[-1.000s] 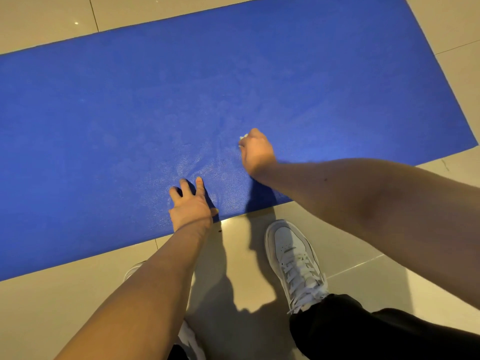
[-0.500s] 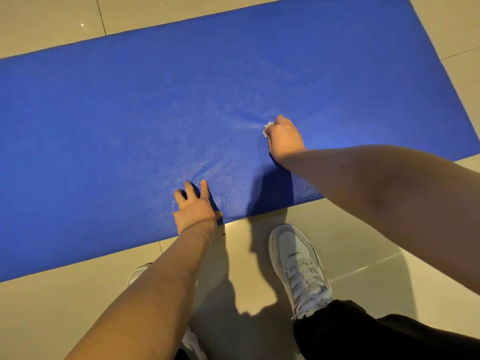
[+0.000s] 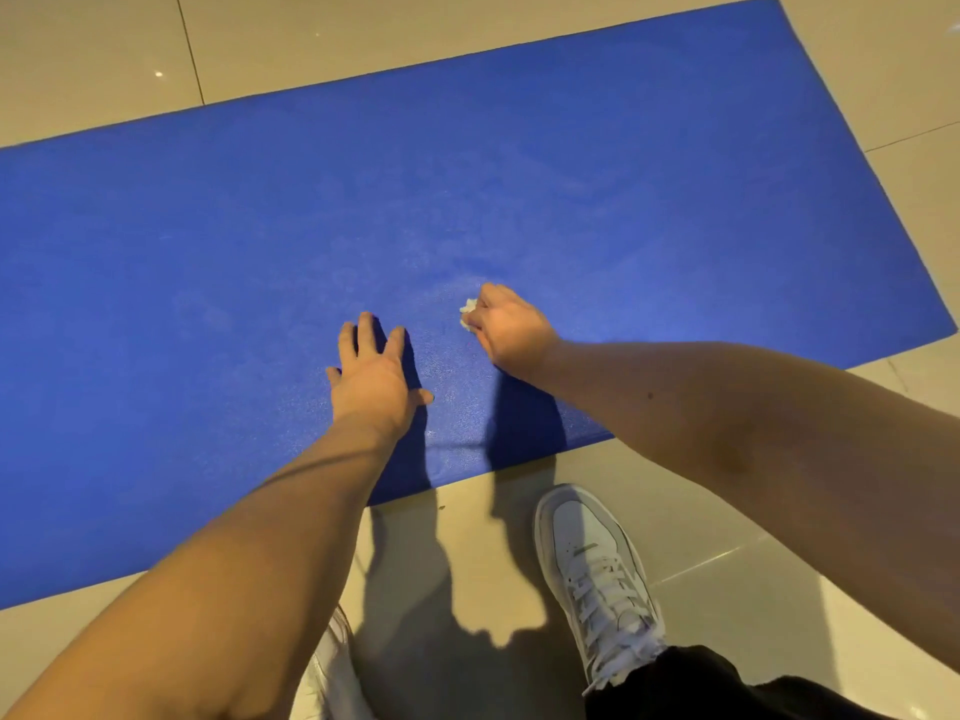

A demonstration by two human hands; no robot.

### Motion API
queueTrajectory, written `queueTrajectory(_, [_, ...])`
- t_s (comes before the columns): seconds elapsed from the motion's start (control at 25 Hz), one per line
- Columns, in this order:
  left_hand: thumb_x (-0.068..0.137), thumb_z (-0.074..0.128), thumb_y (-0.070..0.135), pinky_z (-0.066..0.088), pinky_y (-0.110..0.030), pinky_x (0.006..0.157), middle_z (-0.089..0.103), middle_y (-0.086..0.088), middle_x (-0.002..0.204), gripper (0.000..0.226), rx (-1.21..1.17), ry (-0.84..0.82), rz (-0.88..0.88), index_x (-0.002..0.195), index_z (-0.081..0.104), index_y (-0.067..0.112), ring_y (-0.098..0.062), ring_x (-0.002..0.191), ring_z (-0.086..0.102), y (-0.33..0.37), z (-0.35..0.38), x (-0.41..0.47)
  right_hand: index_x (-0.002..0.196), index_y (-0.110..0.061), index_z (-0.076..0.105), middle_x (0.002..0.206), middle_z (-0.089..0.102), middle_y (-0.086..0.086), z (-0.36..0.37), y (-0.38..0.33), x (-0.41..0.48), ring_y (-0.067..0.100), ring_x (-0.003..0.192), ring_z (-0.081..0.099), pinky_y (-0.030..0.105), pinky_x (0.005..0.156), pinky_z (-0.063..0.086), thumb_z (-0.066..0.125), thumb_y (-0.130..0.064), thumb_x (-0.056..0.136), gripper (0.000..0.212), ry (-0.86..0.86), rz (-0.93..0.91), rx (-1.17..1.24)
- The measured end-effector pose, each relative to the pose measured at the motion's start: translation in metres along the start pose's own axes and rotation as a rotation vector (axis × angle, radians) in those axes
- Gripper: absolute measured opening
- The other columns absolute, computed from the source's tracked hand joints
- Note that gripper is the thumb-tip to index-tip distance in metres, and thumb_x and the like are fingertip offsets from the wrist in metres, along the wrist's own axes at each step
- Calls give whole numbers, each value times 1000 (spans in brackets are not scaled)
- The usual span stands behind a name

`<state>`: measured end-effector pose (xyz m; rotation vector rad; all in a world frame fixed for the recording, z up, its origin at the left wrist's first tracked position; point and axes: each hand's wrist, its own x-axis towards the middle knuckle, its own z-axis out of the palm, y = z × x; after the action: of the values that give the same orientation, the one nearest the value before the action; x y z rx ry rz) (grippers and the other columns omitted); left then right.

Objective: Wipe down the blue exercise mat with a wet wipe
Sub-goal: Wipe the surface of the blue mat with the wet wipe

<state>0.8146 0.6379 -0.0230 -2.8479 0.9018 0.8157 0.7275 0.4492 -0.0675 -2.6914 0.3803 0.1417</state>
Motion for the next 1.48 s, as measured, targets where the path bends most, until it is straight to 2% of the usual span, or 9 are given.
queueTrajectory(0.16, [87,70,58,37,-61,110,-13,0,167,104,101,-162,-40,161,0,37,-34,153,-9,2,-3,9,106,-4,64,109,50,13,-18,42,4,33,107,50,39,86,47,47,-17,100,22,80,206,-88])
queueTrajectory(0.36, [81,76,58,44,-61,104,-8,1,166,108,103,-147,-73,160,5,39,-35,151,-4,5,-3,16,89,-11,59,111,53,17,-8,18,16,32,105,52,26,75,27,44,-6,97,18,105,352,-38])
queueTrajectory(0.56, [80,78,56,44,-61,104,-5,0,164,105,98,-157,-84,158,10,39,-35,150,-2,6,-2,19,98,-3,65,103,50,15,17,-30,18,32,102,51,41,87,45,51,-5,95,14,42,100,95])
queueTrajectory(0.72, [78,81,53,45,-60,102,-1,-2,162,101,83,-156,-89,154,16,38,-36,148,0,8,-3,20,81,-2,67,86,51,15,9,6,22,35,80,55,40,67,52,56,-7,95,18,91,-73,21])
queueTrajectory(0.88, [78,82,52,45,-62,102,-1,-3,163,100,77,-147,-85,153,18,38,-37,148,0,8,0,20,92,1,67,99,53,19,-7,54,28,38,96,55,43,80,52,49,-13,99,25,127,167,-34])
queueTrajectory(1.0, [77,81,53,45,-62,102,-1,-4,162,100,90,-135,-90,153,17,37,-38,148,2,9,1,20,79,2,62,91,55,19,1,43,32,34,87,52,31,71,36,51,1,91,17,218,296,-24])
queueTrajectory(1.12, [76,80,57,46,-60,101,0,-5,162,101,115,-111,-89,153,17,38,-38,148,3,8,4,19,65,-7,57,74,49,12,19,3,38,34,73,54,33,60,29,59,8,78,20,257,148,21])
queueTrajectory(1.24, [77,79,59,44,-60,103,-1,-5,163,102,121,-104,-89,154,15,38,-37,148,2,7,4,18,66,-6,62,79,50,10,32,-24,35,29,71,51,36,59,47,67,7,78,19,207,-26,66])
queueTrajectory(1.48, [78,79,56,39,-62,108,-4,-4,164,103,95,-138,-99,155,13,38,-37,150,-2,9,0,19,73,-6,67,75,53,13,0,36,41,32,66,54,35,53,48,67,-4,88,14,410,-167,-113])
